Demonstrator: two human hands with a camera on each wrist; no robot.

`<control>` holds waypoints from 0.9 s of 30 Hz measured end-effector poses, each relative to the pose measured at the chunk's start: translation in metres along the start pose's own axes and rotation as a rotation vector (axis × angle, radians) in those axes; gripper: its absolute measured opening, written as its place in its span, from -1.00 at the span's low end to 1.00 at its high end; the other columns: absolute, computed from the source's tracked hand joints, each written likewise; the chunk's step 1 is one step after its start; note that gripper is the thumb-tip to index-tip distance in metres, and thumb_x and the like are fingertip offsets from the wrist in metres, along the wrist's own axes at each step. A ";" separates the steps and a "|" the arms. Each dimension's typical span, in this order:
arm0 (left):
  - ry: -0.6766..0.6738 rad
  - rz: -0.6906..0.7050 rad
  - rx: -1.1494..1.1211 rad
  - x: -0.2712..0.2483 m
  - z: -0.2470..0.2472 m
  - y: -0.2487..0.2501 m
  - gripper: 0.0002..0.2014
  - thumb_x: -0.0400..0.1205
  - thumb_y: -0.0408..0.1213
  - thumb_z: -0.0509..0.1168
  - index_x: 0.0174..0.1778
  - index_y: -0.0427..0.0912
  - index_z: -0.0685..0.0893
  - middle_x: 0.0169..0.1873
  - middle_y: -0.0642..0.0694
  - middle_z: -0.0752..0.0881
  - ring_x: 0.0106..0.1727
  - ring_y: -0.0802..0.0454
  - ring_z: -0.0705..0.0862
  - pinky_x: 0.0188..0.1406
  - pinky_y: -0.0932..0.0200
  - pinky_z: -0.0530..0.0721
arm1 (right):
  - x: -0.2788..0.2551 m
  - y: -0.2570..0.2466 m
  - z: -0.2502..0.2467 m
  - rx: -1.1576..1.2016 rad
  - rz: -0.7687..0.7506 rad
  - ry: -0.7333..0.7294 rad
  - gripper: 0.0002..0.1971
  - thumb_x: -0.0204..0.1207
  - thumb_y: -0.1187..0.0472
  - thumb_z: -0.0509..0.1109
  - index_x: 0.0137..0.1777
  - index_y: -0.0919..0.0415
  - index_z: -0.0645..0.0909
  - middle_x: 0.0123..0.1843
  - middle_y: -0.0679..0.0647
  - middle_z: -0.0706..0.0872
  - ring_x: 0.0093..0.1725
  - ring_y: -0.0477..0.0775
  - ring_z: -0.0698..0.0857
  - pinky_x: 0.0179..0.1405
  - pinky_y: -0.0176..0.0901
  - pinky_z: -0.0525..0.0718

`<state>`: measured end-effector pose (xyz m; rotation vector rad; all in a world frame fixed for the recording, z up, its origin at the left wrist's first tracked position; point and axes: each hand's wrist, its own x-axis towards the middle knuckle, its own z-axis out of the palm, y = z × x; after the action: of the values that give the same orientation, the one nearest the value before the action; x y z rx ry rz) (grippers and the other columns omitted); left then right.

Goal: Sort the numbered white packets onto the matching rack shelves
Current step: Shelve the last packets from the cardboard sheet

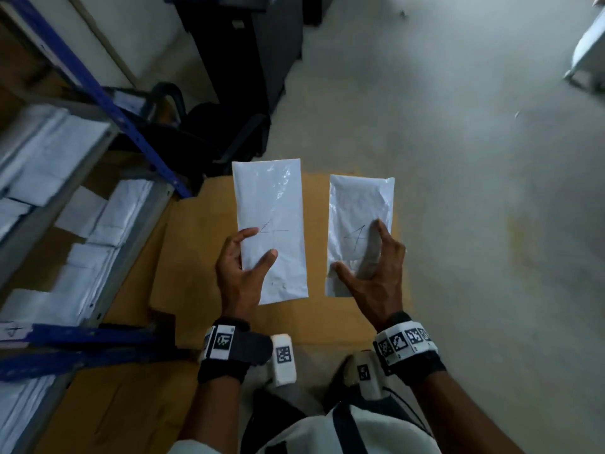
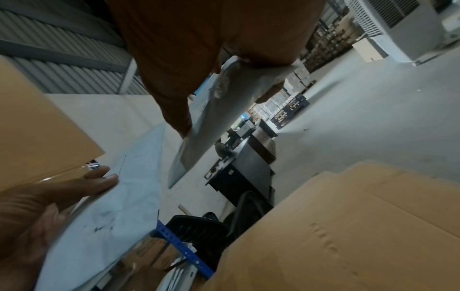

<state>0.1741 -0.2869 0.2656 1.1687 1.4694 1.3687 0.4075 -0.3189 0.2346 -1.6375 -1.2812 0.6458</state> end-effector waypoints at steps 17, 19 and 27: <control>0.040 0.014 -0.079 -0.032 -0.228 0.008 -0.55 0.43 -0.44 0.61 0.15 0.04 0.70 0.20 0.05 0.76 0.22 0.07 0.74 0.11 0.12 0.79 | -0.102 -0.127 0.136 0.017 -0.092 -0.028 0.04 0.32 0.13 0.77 0.73 0.06 0.24 0.48 0.01 0.32 0.34 -0.27 0.32 0.18 -0.65 0.31; 0.058 0.027 -0.104 -0.032 -0.244 0.009 -0.56 0.44 -0.51 0.59 0.16 -0.04 0.69 0.19 0.04 0.75 0.18 0.14 0.74 0.01 0.31 0.75 | -0.106 -0.137 0.146 -0.001 -0.101 -0.034 0.03 0.32 0.14 0.77 0.72 0.07 0.25 0.46 -0.01 0.31 0.30 -0.31 0.31 0.12 -0.69 0.33; 0.137 -0.023 -0.157 -0.014 -0.269 -0.009 -0.58 0.47 -0.49 0.58 0.19 -0.07 0.70 0.19 0.04 0.75 0.19 0.15 0.73 0.05 0.25 0.75 | -0.100 -0.148 0.177 -0.063 -0.124 -0.111 -0.03 0.32 0.14 0.76 0.68 0.11 0.31 0.46 -0.05 0.33 0.36 -0.29 0.32 0.21 -0.77 0.29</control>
<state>-0.0813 -0.3705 0.2832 0.9729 1.4361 1.5444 0.1609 -0.3480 0.2769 -1.5771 -1.4840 0.6329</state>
